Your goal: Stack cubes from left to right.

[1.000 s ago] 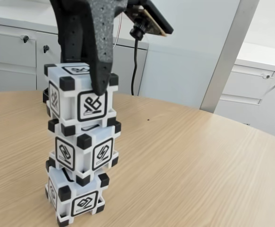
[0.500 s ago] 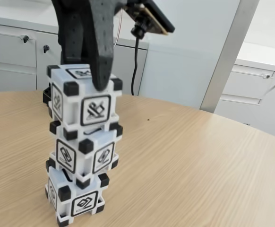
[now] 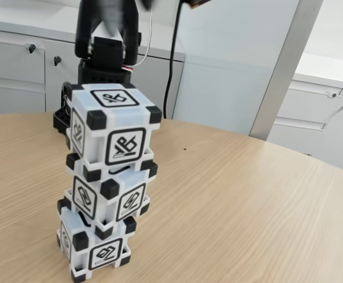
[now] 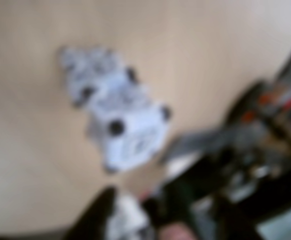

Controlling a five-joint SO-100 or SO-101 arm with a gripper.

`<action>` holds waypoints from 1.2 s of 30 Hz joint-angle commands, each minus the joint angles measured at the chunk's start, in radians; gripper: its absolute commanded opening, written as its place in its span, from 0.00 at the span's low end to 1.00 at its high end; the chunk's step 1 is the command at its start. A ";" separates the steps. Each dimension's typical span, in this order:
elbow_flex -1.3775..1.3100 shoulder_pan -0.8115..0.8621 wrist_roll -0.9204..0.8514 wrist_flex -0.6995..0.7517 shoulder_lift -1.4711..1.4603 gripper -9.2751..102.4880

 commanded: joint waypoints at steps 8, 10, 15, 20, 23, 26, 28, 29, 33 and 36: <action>-0.044 -0.348 0.210 -0.012 0.089 0.08; -0.038 -0.370 0.247 -0.014 0.184 0.08; -0.020 -0.373 0.325 -0.087 0.551 0.08; 0.123 -0.373 0.342 -0.216 0.724 0.08; 0.327 -0.373 0.308 -0.279 0.724 0.08; 0.546 -0.373 0.285 -0.391 0.739 0.08; 0.676 -0.373 0.282 -0.485 0.739 0.08; 0.736 -0.373 0.282 -0.529 0.739 0.08; 0.946 -0.362 0.296 -0.670 0.739 0.08; 1.069 -0.356 0.314 -0.710 0.741 0.08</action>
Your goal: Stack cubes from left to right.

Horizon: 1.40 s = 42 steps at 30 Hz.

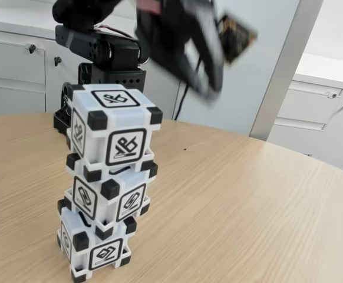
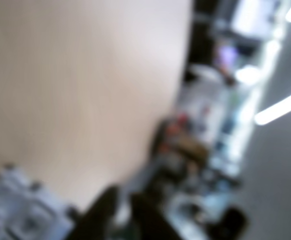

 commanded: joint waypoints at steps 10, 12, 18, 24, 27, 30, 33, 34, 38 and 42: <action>0.207 0.011 0.091 -0.031 0.008 0.08; 0.230 0.011 0.091 -0.031 0.009 0.08; 0.238 0.011 0.097 -0.029 -0.003 0.09; 0.238 0.011 0.100 -0.029 -0.006 0.08; 0.238 0.011 0.101 -0.029 -0.003 0.08; 0.239 0.011 0.104 -0.029 0.005 0.08; 0.245 0.011 0.107 -0.029 0.008 0.09; 0.245 0.011 0.107 -0.029 0.008 0.09; 0.245 0.011 0.103 -0.029 0.008 0.09; 0.245 0.011 0.091 -0.031 0.008 0.09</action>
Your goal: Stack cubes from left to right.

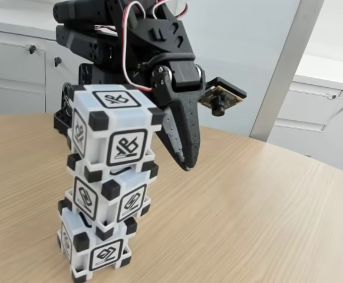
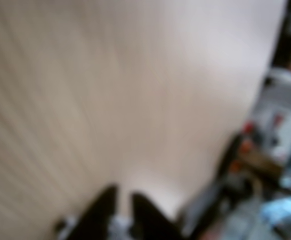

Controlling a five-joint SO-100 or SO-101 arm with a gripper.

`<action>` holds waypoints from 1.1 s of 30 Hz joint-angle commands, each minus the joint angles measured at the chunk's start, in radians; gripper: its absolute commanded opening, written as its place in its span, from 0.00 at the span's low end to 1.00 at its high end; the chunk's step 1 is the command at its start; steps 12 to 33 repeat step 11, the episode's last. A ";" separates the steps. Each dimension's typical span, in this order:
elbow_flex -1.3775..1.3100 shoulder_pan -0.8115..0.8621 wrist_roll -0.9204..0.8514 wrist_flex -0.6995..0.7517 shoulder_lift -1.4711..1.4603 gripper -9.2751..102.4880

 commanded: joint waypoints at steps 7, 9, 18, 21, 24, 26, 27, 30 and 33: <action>-0.005 0.012 -0.015 -0.006 0.009 0.11; -0.005 0.012 -0.018 -0.006 0.009 0.11; -0.005 0.012 -0.018 -0.006 0.009 0.11; -0.005 0.012 -0.018 -0.006 0.009 0.11; -0.005 0.012 -0.018 -0.006 0.009 0.11; -0.005 0.012 -0.018 -0.006 0.009 0.11; -0.005 0.012 -0.018 -0.006 0.009 0.11; -0.005 0.012 -0.018 -0.006 0.009 0.11; -0.005 0.012 -0.018 -0.006 0.009 0.11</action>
